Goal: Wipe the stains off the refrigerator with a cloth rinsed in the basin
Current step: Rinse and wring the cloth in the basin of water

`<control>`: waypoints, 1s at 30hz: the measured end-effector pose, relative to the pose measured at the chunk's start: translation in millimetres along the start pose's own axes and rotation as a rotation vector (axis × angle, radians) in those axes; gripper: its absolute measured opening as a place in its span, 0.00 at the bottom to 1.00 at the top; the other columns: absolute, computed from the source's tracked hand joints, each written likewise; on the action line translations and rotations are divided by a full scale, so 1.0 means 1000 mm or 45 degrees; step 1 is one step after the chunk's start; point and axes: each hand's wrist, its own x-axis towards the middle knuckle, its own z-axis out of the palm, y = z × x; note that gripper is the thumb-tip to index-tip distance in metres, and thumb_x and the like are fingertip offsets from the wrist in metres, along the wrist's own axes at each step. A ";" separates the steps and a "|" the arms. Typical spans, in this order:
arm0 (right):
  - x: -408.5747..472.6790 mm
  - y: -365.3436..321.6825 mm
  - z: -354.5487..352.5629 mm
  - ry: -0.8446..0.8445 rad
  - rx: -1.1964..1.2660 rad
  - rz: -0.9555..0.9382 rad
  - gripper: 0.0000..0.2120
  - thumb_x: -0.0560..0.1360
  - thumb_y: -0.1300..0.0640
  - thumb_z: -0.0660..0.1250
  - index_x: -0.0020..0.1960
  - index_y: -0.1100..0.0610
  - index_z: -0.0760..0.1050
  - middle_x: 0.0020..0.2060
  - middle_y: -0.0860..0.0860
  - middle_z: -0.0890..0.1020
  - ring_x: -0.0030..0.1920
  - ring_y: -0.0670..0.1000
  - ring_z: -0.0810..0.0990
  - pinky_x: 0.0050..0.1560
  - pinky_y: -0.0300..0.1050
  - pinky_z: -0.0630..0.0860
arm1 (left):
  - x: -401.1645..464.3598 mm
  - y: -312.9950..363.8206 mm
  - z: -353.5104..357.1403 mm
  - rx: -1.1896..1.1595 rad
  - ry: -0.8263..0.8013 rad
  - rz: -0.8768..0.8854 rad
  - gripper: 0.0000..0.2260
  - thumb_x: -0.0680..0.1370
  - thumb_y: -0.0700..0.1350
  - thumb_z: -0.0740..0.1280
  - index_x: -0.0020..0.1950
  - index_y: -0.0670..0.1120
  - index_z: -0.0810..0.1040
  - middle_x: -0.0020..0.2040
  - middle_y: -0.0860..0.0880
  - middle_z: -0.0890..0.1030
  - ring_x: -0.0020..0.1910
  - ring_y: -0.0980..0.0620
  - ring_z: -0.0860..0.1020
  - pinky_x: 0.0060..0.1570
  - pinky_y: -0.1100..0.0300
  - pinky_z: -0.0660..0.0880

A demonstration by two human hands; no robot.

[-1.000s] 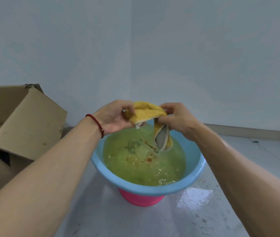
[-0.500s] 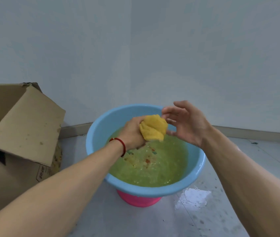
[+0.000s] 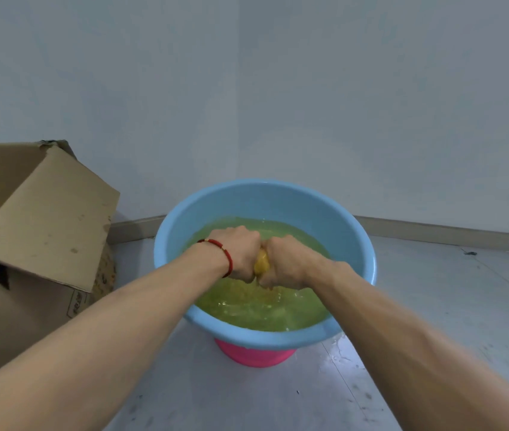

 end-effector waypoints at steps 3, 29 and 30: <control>0.002 0.011 0.002 0.136 -0.193 -0.127 0.12 0.70 0.55 0.76 0.50 0.51 0.77 0.43 0.50 0.83 0.45 0.58 0.82 0.41 0.47 0.74 | 0.004 -0.010 -0.003 -0.534 -0.405 0.010 0.08 0.69 0.45 0.76 0.39 0.44 0.79 0.32 0.46 0.76 0.26 0.48 0.71 0.26 0.61 0.67; -0.011 -0.005 -0.006 0.038 0.230 0.066 0.10 0.70 0.56 0.72 0.34 0.53 0.72 0.31 0.49 0.79 0.34 0.55 0.78 0.31 0.43 0.72 | -0.001 -0.002 -0.005 0.181 0.243 0.041 0.07 0.72 0.45 0.70 0.38 0.49 0.73 0.33 0.52 0.72 0.34 0.46 0.75 0.32 0.58 0.68; -0.012 -0.006 -0.005 0.070 0.100 0.023 0.11 0.71 0.54 0.73 0.35 0.51 0.71 0.32 0.48 0.78 0.38 0.56 0.79 0.33 0.44 0.72 | 0.001 -0.001 -0.004 0.043 0.105 0.019 0.08 0.70 0.45 0.72 0.37 0.48 0.74 0.32 0.51 0.74 0.32 0.48 0.75 0.30 0.59 0.69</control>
